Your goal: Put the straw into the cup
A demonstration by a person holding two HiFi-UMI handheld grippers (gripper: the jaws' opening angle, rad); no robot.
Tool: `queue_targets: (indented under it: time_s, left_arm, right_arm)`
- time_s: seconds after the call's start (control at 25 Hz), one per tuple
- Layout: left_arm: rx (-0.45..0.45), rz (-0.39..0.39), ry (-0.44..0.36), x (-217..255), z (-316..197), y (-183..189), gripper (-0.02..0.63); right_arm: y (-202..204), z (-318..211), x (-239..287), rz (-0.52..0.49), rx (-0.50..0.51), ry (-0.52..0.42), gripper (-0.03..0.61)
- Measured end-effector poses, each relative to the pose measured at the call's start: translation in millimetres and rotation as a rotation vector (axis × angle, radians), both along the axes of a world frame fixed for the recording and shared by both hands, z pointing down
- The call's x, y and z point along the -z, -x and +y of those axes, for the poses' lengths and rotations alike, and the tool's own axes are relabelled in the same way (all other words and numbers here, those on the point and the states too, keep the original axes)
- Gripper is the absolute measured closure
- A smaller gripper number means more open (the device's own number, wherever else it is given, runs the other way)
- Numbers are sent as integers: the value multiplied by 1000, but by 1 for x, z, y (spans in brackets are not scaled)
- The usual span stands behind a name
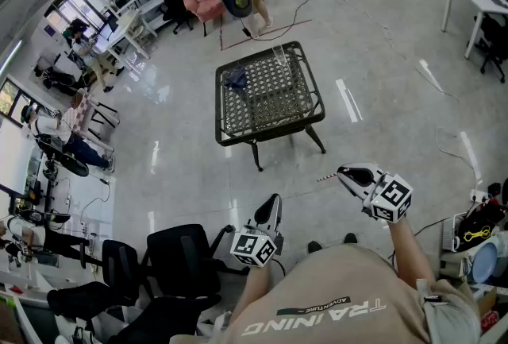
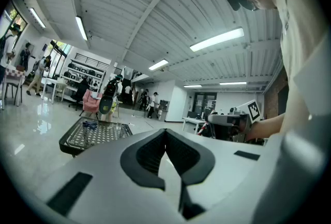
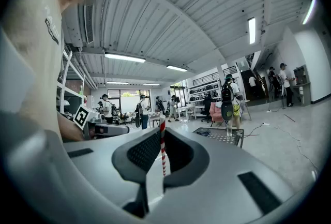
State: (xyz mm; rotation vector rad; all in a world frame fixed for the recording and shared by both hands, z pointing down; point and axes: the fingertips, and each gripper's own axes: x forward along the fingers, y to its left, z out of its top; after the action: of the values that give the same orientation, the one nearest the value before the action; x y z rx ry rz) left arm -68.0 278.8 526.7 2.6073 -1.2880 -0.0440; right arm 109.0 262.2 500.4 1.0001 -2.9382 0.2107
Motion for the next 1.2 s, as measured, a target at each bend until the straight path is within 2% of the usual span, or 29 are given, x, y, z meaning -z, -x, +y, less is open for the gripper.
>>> queue_targets:
  time_s: [0.56,0.72,0.92,1.12,1.2]
  left_arm:
    - [39,6,33,-15,13,30,597]
    - [43,8,39,-14,17,44,597]
    - [22,0,19,-7,6,61,597]
    - [-8,-74,-26,1,-20,79,597]
    - [-14,-77,-23,0,-35,79,597]
  right_arm:
    - [30,1,-10,16,49,29,541]
    - [42,2,1,9,53,12,541]
    - [51,-17,12,24,5,-26,541]
    - [55,-41,17,55,-62,-58,541]
    - [52,-49,14,52,-84,-45,541]
